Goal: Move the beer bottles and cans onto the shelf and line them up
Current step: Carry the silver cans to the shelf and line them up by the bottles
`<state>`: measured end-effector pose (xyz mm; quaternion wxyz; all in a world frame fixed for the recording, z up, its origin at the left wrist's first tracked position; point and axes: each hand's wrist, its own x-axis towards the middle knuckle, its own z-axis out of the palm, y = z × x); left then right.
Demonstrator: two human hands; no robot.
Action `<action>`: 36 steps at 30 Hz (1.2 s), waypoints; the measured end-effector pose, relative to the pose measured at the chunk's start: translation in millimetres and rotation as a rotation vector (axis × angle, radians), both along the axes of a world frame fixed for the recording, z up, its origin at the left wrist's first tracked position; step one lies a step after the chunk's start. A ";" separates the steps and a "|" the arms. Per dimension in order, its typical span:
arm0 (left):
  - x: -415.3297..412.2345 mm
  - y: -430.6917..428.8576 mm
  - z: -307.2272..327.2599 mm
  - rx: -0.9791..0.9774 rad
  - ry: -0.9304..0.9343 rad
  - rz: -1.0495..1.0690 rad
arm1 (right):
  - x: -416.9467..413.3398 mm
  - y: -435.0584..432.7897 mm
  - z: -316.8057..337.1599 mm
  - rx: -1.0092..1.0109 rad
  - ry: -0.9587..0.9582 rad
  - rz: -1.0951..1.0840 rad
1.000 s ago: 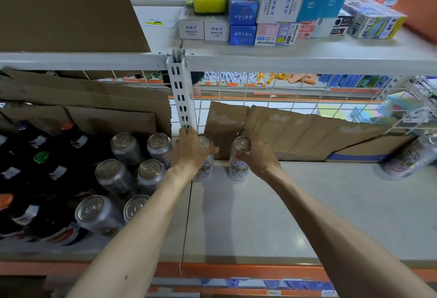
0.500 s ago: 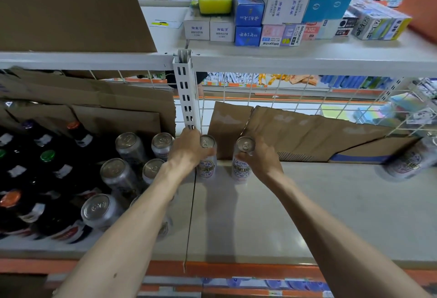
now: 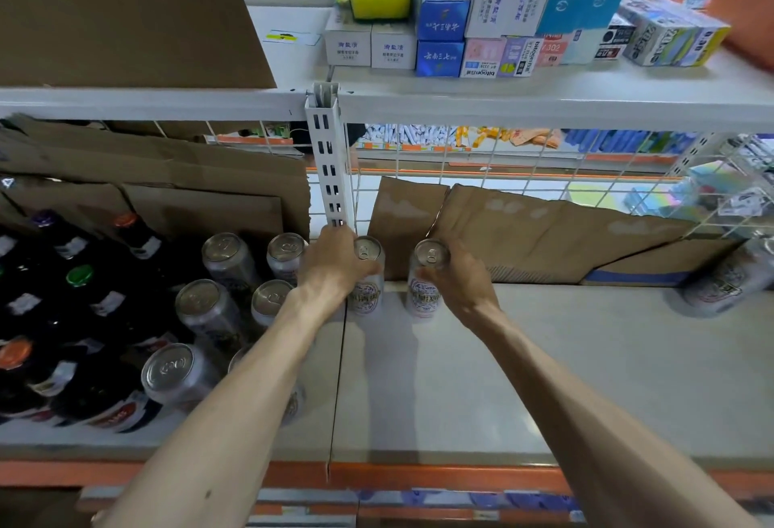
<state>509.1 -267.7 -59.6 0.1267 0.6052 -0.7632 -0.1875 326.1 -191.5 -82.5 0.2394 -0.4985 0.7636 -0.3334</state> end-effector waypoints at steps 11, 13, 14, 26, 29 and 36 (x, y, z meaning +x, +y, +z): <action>3.2 3.0 -6.4 0.002 0.081 0.004 | -4.1 -5.5 -2.1 0.076 -0.012 0.047; 3.9 4.1 -6.2 0.007 0.092 0.004 | -4.8 -6.7 -2.8 0.078 -0.012 0.048; 4.5 4.8 -6.3 0.008 0.098 0.004 | -4.9 -6.8 -3.6 0.078 -0.018 0.054; 5.3 6.3 0.5 0.025 0.032 -0.031 | -2.3 1.8 -1.1 0.076 -0.033 0.100; 2.4 8.2 3.6 0.014 -0.002 -0.039 | 0.2 15.0 5.9 0.024 -0.059 0.073; 1.1 10.7 8.4 -0.025 -0.137 -0.067 | -11.2 51.4 9.8 0.042 0.075 -0.063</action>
